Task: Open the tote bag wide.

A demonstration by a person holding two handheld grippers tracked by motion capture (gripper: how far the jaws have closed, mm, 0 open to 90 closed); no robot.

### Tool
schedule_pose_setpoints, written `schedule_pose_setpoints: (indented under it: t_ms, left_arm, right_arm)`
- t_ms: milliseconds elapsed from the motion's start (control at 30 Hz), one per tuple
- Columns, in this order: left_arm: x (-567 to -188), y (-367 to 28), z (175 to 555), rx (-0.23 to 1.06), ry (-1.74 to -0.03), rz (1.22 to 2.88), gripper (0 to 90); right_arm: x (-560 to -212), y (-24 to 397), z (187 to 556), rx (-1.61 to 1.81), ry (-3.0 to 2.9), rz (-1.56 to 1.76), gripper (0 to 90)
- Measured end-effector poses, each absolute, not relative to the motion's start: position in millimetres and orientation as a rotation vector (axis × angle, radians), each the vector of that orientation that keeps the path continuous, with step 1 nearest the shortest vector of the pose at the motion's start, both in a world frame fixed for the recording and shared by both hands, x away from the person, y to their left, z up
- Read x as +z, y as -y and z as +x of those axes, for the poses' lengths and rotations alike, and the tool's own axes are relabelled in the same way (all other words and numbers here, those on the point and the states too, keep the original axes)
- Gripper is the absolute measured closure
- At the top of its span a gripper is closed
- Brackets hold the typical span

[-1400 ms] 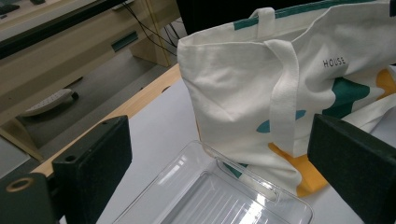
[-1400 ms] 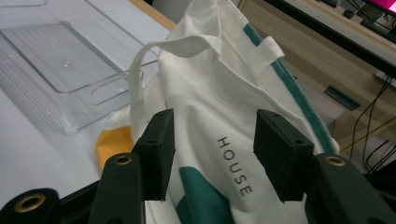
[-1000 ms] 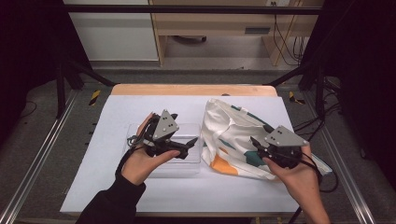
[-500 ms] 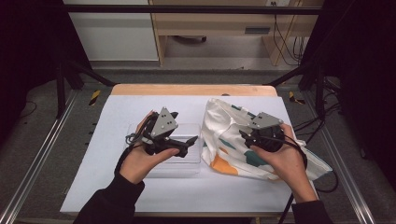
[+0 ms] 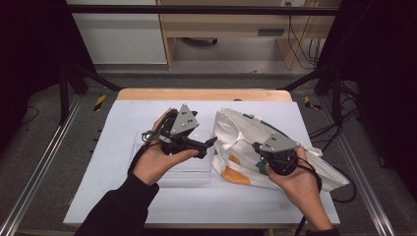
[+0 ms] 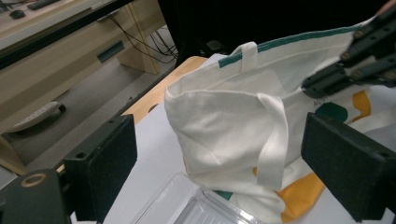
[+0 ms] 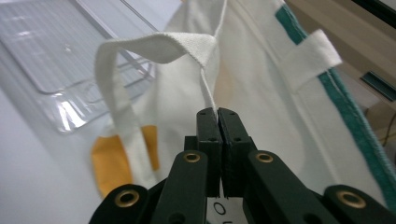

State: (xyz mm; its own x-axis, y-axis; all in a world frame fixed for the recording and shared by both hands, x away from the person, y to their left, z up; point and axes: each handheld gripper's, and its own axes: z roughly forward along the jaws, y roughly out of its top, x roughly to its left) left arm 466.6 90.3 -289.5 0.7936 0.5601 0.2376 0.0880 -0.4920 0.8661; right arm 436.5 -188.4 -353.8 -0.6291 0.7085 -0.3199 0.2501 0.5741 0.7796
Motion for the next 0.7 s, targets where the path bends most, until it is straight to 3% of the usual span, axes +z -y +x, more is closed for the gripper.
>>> schedule_pose_setpoints:
  t_ms: [700]
  left_arm:
    - [-296, -5, 529, 0.531, -0.381, 2.18, 26.5]
  right_arm:
    - [-381, 180, 393, 1.163, -2.169, 0.744, 89.3]
